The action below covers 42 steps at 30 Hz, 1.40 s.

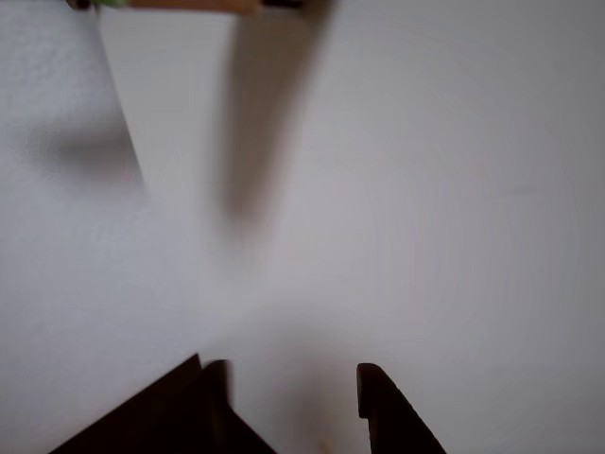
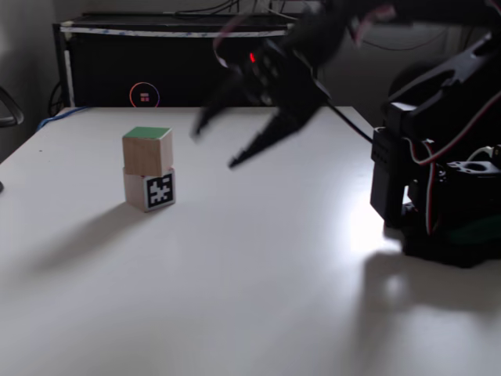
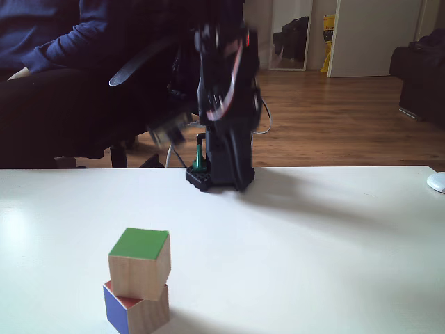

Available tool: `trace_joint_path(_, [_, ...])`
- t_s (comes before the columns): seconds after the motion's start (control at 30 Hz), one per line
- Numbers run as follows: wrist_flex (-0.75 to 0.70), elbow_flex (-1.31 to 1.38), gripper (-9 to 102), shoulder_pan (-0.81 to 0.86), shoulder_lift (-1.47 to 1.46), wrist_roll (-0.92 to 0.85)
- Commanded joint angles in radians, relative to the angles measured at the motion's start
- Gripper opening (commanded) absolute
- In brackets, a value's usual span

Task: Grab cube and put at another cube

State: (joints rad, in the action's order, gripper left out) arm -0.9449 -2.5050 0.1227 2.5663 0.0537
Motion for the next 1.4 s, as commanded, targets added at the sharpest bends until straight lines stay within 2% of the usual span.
trace_joint_path(0.0, [0.060, -0.120, 8, 0.017, 0.141, -0.026])
trace_joint_path(0.1, [0.037, -0.179, 1, 0.023, 0.227, -0.063])
trace_joint_path(0.27, [0.002, -0.290, 0, 0.014, 0.353, -0.112])
trace_joint_path(0.43, [-0.198, -0.425, 0, 0.006, 0.723, -0.121])
trace_joint_path(0.63, [-0.235, -0.488, 0, 0.002, 0.723, -0.112])
trace_joint_path(0.83, [-0.345, -0.463, 0, 0.006, 0.723, -0.132])
trace_joint_path(1.37, [-0.345, -0.463, 0, 0.009, 0.723, -0.132])
